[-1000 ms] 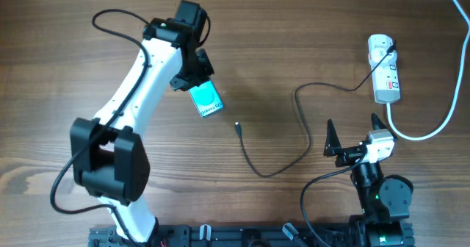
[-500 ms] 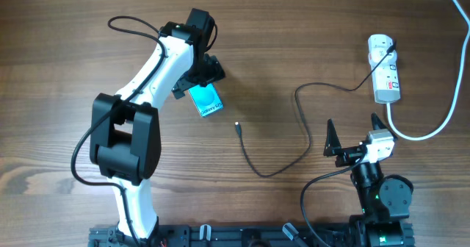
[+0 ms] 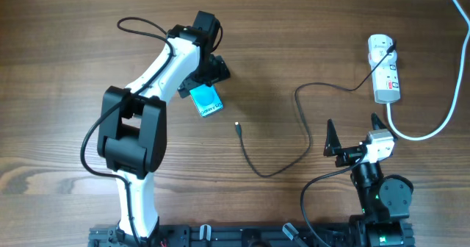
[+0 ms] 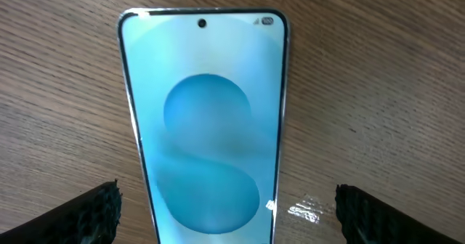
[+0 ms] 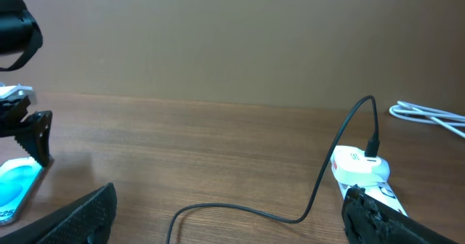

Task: Plug charger to phone and switch on socket
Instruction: 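Raise the left arm and move its gripper over the blue phone, then lower the left gripper and grasp the blue phone by its top edge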

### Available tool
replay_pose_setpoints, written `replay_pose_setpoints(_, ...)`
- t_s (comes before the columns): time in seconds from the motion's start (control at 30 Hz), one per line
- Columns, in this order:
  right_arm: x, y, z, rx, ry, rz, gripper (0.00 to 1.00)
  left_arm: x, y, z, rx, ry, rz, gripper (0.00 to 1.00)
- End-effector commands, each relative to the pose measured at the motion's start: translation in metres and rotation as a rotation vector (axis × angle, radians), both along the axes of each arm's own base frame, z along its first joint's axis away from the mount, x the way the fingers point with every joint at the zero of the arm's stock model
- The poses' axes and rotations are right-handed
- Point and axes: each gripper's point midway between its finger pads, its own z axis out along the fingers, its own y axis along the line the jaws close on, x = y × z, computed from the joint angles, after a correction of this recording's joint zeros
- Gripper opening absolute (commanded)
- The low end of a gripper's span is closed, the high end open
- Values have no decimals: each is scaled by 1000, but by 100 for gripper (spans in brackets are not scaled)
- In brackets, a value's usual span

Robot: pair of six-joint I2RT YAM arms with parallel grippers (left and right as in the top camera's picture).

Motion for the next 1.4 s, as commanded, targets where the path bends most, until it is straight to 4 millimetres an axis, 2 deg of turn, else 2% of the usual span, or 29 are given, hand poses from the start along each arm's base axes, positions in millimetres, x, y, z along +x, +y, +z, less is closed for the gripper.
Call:
replay_pose_setpoints(0.0,0,-3,1,-12,-8,-16,100,3,-1,-3,15,-5,-3,98)
replay_pose_setpoints(0.4,0,-3,1,-12,-8,-16,100,8,6,-3,52,-27,5,99)
replay_pose_setpoints(0.53,0,-3,1,-12,-8,-16,100,7,7,-21,64,2,5,100)
replay_pose_setpoints(0.7,0,-3,1,-12,-8,-16,100,16,33,-26,52,7,71,100)
replay_pose_setpoints(0.9,0,-3,1,-12,-8,-16,100,14,16,-31,-24,21,55,100)
replay_pose_setpoints(0.97,0,-3,1,-12,-8,-16,100,10,10,-39,-24,20,40,100)
replay_pose_setpoints(1.07,0,-3,1,-12,-8,-16,100,-4,10,-52,-15,49,33,100)
replay_pose_setpoints(1.17,0,-3,1,-12,-8,-16,100,-25,12,-66,-19,114,32,100)
replay_pose_setpoints(1.27,0,-3,1,-12,-8,-16,100,-45,6,-75,-64,180,27,99)
replay_pose_setpoints(1.37,0,-3,1,-11,-8,-16,100,-64,-1,-83,-60,223,3,91)
